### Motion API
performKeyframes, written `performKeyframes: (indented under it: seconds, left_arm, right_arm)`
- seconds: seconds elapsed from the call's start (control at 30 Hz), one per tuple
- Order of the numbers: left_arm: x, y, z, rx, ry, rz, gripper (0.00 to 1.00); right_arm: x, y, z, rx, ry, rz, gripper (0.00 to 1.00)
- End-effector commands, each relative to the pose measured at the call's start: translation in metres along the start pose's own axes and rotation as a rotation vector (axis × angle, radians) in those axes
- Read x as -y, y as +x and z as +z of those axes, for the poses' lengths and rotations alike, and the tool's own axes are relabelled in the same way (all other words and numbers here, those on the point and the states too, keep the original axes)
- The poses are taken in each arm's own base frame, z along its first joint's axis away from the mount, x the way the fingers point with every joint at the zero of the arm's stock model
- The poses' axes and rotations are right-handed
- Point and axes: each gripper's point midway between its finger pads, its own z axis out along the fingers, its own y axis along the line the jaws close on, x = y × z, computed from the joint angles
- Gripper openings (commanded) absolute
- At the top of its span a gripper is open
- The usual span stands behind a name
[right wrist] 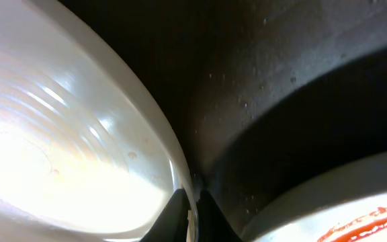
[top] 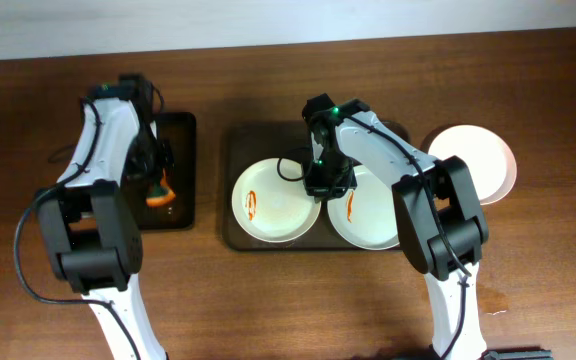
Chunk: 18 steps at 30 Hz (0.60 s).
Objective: Clean dirty plates on tray and stack at the side
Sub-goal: 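Grasp the sponge from the black tray with the left gripper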
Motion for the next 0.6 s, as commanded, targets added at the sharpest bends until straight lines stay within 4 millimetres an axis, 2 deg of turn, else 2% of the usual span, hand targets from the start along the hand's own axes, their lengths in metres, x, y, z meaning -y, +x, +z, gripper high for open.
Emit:
performKeyframes:
  seconds: [0.0, 0.03, 0.1, 0.13, 0.2, 0.23, 0.33, 0.4, 0.47, 0.5, 0.57]
  left_arm:
    - [0.014, -0.021, -0.07, 0.121, 0.11, -0.006, 0.0]
    - [0.014, -0.025, -0.079, 0.151, 0.115, -0.007, 0.0]
    - [0.013, -0.028, -0.073, 0.152, 0.111, -0.009, 0.0]
    - [0.015, -0.032, -0.048, 0.142, 0.107, -0.009, 0.0]
    - [0.019, -0.028, -0.015, 0.114, 0.112, -0.007, 0.0]
    - [0.02, -0.026, -0.013, 0.105, 0.118, 0.003, 0.0]
    - [0.017, -0.029, -0.061, 0.164, 0.122, 0.082, 0.0]
    - [0.014, -0.032, -0.107, 0.252, 0.137, 0.079, 0.0]
    - [0.016, -0.035, -0.131, 0.325, 0.154, 0.081, 0.0]
    - [0.017, -0.041, -0.125, 0.335, 0.155, 0.08, 0.0]
    - [0.021, -0.042, -0.08, 0.259, 0.145, 0.082, 0.0]
  right_arm:
    - [0.006, 0.001, 0.005, -0.008, 0.032, 0.012, 0.09]
    - [0.007, 0.002, 0.005, -0.011, 0.034, 0.012, 0.08]
    - [0.006, 0.001, 0.005, -0.007, 0.033, 0.011, 0.04]
    - [0.006, 0.001, 0.005, -0.007, 0.033, 0.011, 0.04]
    - [0.006, 0.001, 0.005, -0.007, 0.032, 0.011, 0.04]
    - [0.006, 0.001, 0.005, -0.008, 0.032, 0.011, 0.04]
    - [0.006, 0.001, 0.005, -0.007, 0.033, 0.011, 0.04]
    - [0.006, 0.0, 0.005, -0.003, 0.031, 0.01, 0.04]
    - [0.006, -0.002, 0.005, 0.004, 0.033, 0.009, 0.04]
    - [0.006, -0.002, 0.005, 0.007, 0.032, 0.008, 0.04]
    - [0.006, -0.002, 0.005, 0.007, 0.032, 0.008, 0.04]
